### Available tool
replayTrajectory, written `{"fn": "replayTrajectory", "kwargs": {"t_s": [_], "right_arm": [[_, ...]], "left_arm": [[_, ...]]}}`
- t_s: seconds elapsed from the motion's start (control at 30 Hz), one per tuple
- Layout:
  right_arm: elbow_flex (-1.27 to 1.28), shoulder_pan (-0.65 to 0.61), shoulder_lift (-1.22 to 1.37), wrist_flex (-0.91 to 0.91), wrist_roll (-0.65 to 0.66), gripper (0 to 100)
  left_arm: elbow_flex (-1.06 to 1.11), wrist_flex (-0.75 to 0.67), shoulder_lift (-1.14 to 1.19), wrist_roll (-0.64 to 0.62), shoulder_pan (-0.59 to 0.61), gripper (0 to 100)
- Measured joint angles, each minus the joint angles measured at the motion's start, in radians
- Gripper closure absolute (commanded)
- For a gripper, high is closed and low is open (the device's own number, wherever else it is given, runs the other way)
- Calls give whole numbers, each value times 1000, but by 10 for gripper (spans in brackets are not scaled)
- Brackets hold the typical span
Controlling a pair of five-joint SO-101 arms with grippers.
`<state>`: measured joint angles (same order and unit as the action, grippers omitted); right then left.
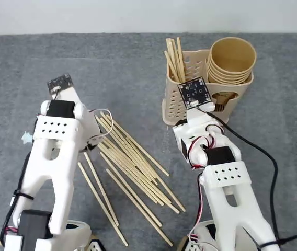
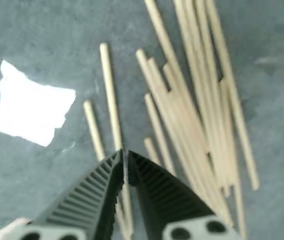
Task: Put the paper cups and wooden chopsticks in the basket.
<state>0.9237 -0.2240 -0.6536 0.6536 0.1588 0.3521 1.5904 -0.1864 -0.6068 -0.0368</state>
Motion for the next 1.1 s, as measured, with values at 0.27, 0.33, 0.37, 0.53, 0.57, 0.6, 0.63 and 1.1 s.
{"fn": "replayTrajectory", "kwargs": {"t_s": [0.27,0.33,0.37,0.53,0.57,0.6,0.63,1.1], "right_arm": [[0,0,0,0,0,987],[0,0,0,0,0,987],[0,0,0,0,0,987],[0,0,0,0,0,987],[0,0,0,0,0,987],[0,0,0,0,0,987],[0,0,0,0,0,987],[0,0,0,0,0,987]], "left_arm": [[187,-61,20,51,86,908],[252,-124,20,71,94,840],[282,-153,20,75,97,806],[394,-253,20,83,103,739],[408,-273,21,83,103,739],[423,-298,23,83,103,739],[440,-324,25,83,103,739],[605,-560,9,83,98,889]]}}
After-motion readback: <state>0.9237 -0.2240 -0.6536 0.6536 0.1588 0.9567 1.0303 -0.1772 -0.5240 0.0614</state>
